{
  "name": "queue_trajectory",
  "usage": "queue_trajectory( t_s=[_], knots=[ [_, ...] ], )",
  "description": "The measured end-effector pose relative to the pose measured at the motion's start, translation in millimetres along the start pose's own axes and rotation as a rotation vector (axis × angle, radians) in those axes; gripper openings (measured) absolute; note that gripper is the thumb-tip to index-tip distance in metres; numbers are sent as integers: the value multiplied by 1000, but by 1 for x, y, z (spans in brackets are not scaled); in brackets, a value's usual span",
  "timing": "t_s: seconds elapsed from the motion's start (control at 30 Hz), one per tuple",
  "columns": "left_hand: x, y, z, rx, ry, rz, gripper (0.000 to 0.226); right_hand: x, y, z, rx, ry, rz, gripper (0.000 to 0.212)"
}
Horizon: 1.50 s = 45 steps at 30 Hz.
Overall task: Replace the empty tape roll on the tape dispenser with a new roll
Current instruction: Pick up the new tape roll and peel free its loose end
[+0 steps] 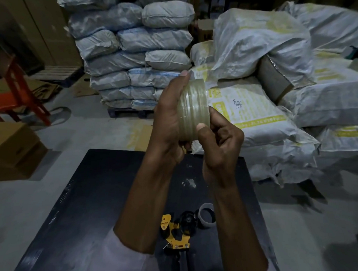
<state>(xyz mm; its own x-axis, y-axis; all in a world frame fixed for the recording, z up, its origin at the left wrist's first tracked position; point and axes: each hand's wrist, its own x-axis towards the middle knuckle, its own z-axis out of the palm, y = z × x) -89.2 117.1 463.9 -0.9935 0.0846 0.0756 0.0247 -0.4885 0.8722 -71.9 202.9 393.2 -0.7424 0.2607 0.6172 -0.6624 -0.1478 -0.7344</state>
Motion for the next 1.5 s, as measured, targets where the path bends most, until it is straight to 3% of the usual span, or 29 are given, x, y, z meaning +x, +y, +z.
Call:
queue_trajectory(
  t_s=[0.6,0.8,0.93,1.0,1.1,1.17,1.4,1.5],
  knots=[
    [-6,-1,-4,9,38,14,36,-8,0,-4,-76,-16,-14,33],
    [-3,-5,-11,90,40,-122,56,-9,1,-11,-144,-8,-21,35],
    [-5,-11,-17,234,-75,-159,54,-7,-2,-14,-199,52,3,12],
    [-3,-18,-25,323,-135,-86,45,-4,-2,-15,-137,104,49,20],
    [3,-23,-45,471,-284,197,56,-2,0,-20,-99,199,87,30],
    [6,-26,-57,596,-387,341,47,-2,1,-24,-117,212,105,36],
    [9,-33,-77,731,-293,570,38,-4,-5,-38,-201,41,123,23],
    [11,-36,-77,766,-186,703,31,-7,-7,-43,-177,-107,147,32]
  ],
)
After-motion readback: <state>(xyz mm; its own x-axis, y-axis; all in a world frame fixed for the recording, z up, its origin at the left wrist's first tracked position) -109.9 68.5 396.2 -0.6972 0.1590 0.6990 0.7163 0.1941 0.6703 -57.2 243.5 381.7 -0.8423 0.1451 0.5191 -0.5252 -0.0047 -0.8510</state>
